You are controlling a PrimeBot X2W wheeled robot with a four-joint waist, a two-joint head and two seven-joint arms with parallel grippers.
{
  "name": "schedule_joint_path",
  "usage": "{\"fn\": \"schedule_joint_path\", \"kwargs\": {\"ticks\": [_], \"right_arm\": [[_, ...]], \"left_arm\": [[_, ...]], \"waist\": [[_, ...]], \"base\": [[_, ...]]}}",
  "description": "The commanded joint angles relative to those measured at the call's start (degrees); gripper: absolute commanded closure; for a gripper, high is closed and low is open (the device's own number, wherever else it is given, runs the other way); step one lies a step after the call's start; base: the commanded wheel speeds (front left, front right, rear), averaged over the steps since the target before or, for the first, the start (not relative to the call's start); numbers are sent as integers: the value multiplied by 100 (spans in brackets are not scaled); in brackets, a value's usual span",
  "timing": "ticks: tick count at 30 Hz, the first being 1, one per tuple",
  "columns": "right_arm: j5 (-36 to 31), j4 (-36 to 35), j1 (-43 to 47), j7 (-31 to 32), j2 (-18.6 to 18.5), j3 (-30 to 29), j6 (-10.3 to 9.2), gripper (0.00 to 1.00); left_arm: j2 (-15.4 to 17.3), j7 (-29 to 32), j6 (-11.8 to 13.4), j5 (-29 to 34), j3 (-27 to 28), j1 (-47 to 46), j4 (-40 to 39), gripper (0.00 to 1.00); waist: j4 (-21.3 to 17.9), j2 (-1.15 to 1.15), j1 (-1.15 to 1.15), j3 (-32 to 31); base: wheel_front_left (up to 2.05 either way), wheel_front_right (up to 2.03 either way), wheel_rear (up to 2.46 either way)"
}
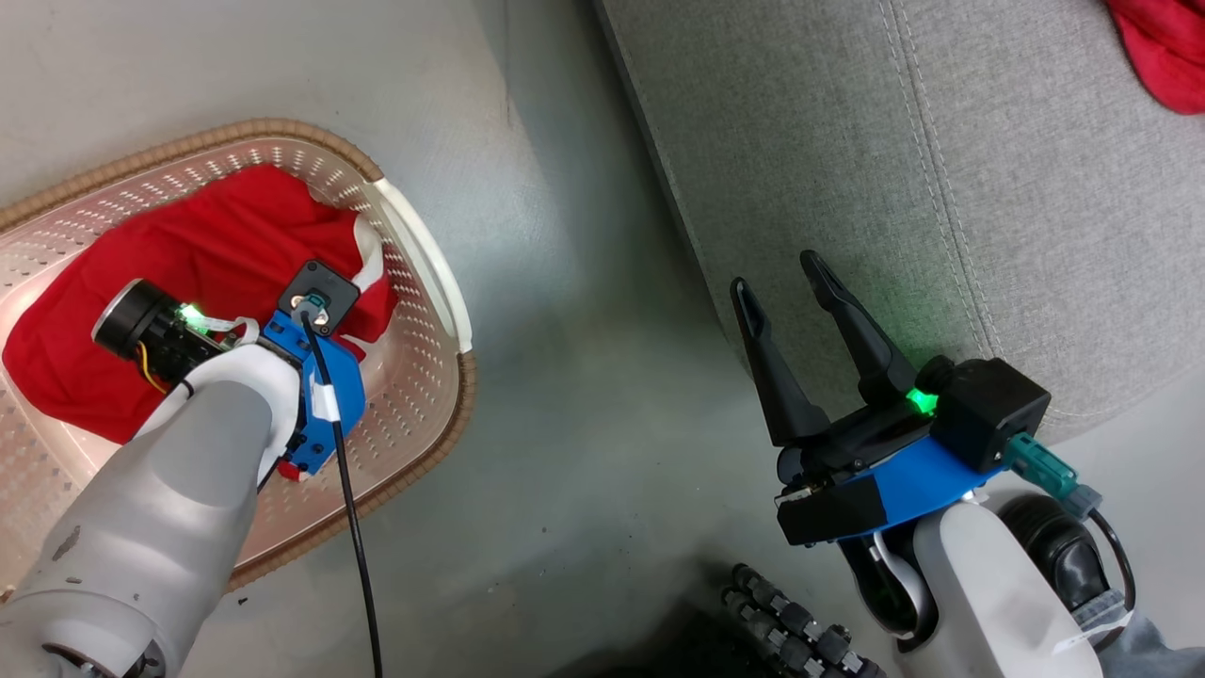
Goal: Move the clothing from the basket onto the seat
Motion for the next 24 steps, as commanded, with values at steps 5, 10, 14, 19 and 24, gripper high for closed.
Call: {"fn": "schedule_joint_path", "kwargs": {"ticks": [5,10,14,19,24], "right_arm": [[43,52,-68,-66,18,42,1,0],[46,105,-181,-77,18,115,1,0],[48,185,-267,-98,17,187,1,0],[-63,300,-331,-98,17,155,1,0],[-201,400,-309,-25,14,107,1,0]], "left_arm": [[89,-1,-2,-137,-147,-38,-75,100],[150,-41,-2,-218,-270,-20,-98,100],[142,-98,-2,-241,-387,28,-102,100],[16,-263,-2,-279,-537,162,-151,100],[-164,-505,-3,-404,-601,353,-197,100]], "waist": [[-15,0,0,-16],[-40,0,0,-81],[-28,0,0,-239],[168,0,0,-648],[447,0,0,-1223]], "base": [[0,0,0],[0,0,0],[0,0,0],[0,0,0],[0,0,0]]}}
